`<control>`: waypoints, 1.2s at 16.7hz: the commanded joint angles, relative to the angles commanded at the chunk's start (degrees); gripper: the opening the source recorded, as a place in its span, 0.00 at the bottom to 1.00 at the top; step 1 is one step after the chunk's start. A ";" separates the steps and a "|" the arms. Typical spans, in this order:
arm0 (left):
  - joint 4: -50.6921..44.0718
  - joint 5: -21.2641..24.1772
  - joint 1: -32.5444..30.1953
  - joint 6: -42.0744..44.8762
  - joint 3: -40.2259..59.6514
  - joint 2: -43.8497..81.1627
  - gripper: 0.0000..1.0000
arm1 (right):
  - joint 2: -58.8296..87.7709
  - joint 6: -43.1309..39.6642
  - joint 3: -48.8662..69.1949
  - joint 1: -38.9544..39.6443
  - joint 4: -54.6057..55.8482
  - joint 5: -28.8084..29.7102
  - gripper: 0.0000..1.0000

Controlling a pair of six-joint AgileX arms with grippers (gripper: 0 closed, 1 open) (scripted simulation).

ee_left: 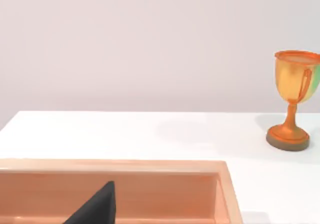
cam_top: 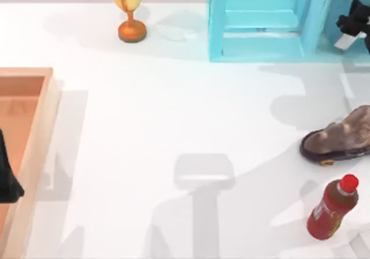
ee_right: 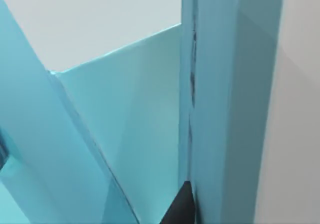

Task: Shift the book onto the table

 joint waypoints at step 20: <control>0.00 0.00 0.00 0.00 0.00 0.00 1.00 | -52.98 0.20 -22.80 -0.50 -24.25 -1.50 0.00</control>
